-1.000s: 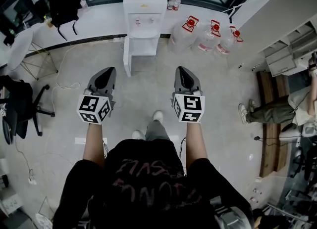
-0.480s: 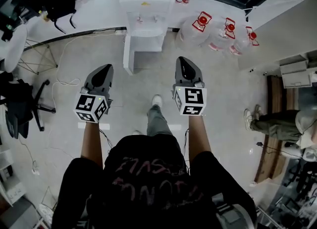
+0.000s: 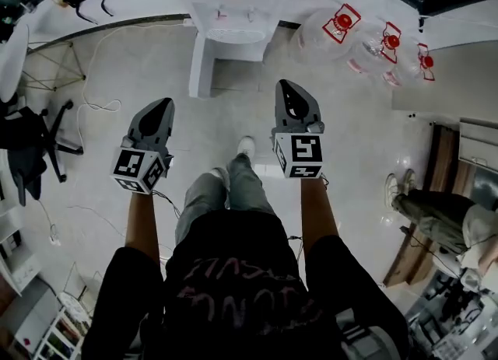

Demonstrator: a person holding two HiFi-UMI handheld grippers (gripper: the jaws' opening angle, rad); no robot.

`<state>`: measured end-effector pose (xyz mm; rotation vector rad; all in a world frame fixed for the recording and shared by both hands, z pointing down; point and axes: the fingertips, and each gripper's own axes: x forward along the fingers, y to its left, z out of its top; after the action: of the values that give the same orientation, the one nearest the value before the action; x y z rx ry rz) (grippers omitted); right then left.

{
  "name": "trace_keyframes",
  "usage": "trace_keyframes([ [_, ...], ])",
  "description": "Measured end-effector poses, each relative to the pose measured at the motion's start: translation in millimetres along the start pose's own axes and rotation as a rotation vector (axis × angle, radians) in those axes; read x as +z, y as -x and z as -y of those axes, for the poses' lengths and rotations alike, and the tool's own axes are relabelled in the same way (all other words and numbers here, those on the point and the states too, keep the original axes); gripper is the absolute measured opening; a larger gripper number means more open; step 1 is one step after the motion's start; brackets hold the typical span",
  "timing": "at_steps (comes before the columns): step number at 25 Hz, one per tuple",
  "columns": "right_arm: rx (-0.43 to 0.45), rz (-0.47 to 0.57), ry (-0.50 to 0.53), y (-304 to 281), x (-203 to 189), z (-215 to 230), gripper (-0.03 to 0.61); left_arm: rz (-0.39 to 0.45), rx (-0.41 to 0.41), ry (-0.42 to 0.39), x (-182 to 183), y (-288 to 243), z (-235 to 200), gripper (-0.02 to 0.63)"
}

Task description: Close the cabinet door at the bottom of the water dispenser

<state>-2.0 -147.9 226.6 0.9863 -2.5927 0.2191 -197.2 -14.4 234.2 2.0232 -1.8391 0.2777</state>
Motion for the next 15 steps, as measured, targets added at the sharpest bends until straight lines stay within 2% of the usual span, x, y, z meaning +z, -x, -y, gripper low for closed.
trace_keyframes([
  [6,0.013,-0.051,-0.021,-37.2,-51.3,7.8,0.012,-0.054,0.007,0.016,-48.4,-27.2,-25.6,0.008],
  [12,0.047,-0.065,0.038,-78.9,-109.1,-1.2,0.012,-0.054,-0.001,0.028,-113.2,-59.7,-55.0,0.008],
  [15,0.037,-0.047,0.030,-99.9,-139.1,-4.9,0.012,-0.050,-0.013,0.031,-151.6,-73.3,-68.0,0.009],
])
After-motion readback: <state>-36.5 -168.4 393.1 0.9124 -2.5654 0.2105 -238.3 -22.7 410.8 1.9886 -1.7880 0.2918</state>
